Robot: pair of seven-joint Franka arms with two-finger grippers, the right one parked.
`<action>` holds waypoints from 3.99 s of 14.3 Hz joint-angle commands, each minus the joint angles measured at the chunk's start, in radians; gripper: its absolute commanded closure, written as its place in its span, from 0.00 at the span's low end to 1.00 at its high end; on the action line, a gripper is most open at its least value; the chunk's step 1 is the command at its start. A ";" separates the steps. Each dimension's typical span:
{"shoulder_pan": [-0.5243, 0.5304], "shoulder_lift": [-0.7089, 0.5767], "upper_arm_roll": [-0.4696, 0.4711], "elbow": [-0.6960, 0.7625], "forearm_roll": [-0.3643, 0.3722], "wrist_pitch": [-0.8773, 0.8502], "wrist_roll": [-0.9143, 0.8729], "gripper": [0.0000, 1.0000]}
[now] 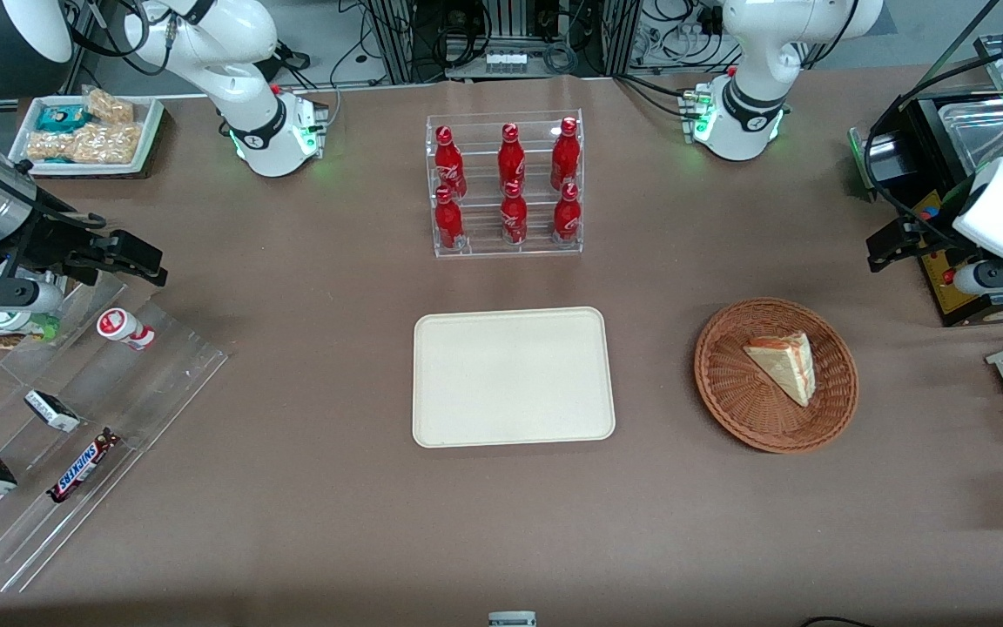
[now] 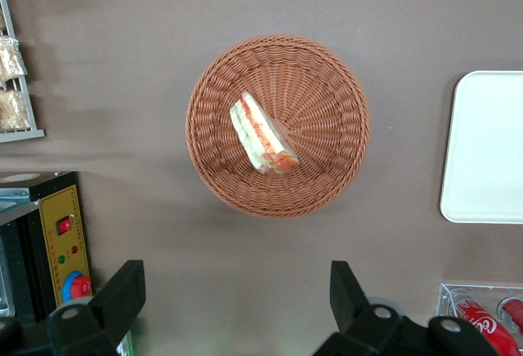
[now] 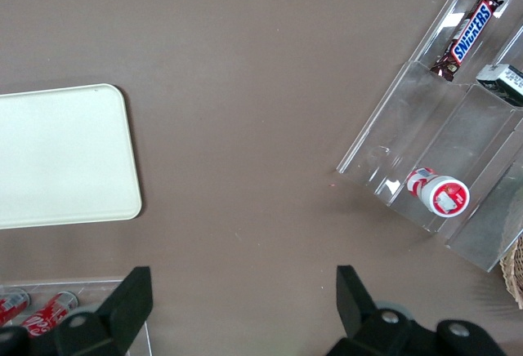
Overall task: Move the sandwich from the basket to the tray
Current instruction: 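Move the left gripper over the wrapped sandwich in the wicker basket, then lower the left gripper and close it on the sandwich, then lift the sandwich and carry it over the cream tray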
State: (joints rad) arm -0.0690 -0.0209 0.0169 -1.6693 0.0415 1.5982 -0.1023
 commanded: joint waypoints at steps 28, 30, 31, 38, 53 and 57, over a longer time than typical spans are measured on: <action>-0.005 0.102 0.008 -0.479 -0.006 0.612 -0.135 0.00; -0.006 0.143 0.008 -0.497 -0.008 0.681 -0.334 0.00; -0.008 0.166 0.008 -0.497 0.000 0.712 -0.497 0.00; 0.000 0.274 0.008 -0.541 -0.002 0.888 -0.842 0.15; -0.326 0.363 -0.008 -0.163 -0.003 0.597 -0.838 0.92; -0.507 0.522 -0.008 0.012 -0.002 0.600 -0.829 0.92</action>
State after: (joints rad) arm -0.5101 0.4005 -0.0074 -1.7673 0.0399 2.2053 -0.9336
